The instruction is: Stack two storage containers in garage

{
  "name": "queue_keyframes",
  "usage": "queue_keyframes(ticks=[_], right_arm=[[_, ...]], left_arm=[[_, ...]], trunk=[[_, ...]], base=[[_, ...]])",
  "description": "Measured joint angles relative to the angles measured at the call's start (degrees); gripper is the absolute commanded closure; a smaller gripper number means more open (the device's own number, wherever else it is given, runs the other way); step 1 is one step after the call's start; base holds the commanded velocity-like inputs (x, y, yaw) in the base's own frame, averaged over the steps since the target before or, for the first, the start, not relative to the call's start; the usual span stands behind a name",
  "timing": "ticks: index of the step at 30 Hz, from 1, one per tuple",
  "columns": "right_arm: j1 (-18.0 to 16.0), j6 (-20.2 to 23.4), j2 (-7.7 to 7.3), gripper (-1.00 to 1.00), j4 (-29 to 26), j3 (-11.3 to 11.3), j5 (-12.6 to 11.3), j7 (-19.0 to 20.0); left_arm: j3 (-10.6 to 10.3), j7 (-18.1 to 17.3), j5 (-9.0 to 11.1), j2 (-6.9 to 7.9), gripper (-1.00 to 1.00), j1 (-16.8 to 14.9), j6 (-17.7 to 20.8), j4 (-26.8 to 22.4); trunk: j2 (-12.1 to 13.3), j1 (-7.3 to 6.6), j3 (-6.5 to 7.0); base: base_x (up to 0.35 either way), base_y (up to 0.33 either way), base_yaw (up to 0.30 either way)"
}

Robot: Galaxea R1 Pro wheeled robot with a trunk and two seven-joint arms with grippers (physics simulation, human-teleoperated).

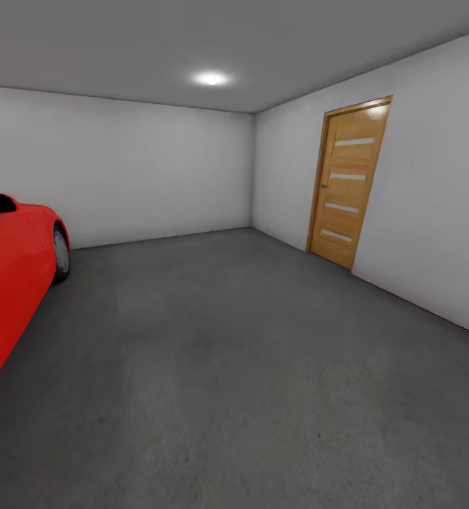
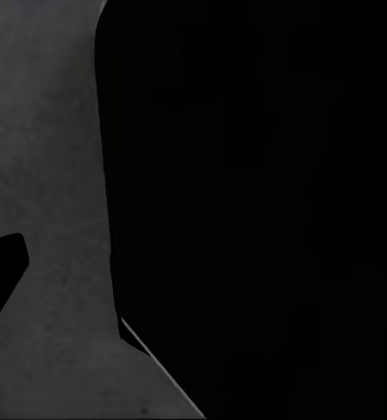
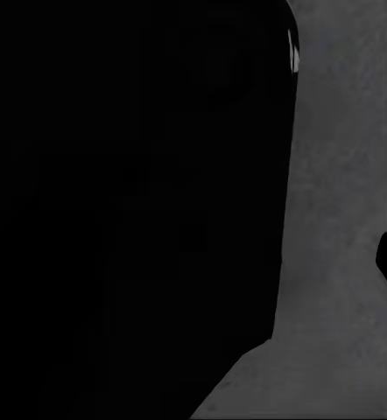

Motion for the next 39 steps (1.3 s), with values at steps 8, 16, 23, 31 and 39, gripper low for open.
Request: queue_keyframes(ticks=[8,16,23,31,39], right_arm=[[-0.08,-0.26,0.09,-1.00,-0.16,0.25,0.40,0.07],[-0.08,-0.32,0.20,-1.00,-0.16,0.25,0.40,-0.01],[-0.08,-0.42,0.25,-1.00,-0.16,0.22,0.40,-0.07],[-0.09,-2.57,0.41,-1.00,-0.17,0.22,0.40,-0.08],[-0.08,-3.79,0.34,-1.00,-0.17,0.26,0.40,-0.08]], left_arm=[[0.74,0.00,1.10,-0.23,-1.00,-0.17,-0.64,-1.48],[0.74,0.00,2.18,-0.26,-1.00,-0.16,-0.64,-1.92],[0.74,0.00,2.22,-0.25,-1.00,-0.16,-0.59,-1.88],[0.72,0.03,2.30,-0.26,-1.00,-0.16,-0.51,-1.89],[0.66,0.15,2.46,-0.25,-1.00,-0.16,-0.21,-1.90]], trunk=[[0.00,-0.03,0.02],[0.00,-0.03,0.02],[0.00,-0.03,0.02],[0.00,-0.03,0.02],[0.00,-0.03,0.02]], base=[[0.320,0.000,0.000],[0.322,0.000,0.000],[0.322,0.000,0.000],[0.322,0.000,0.000],[0.322,0.000,0.000]])
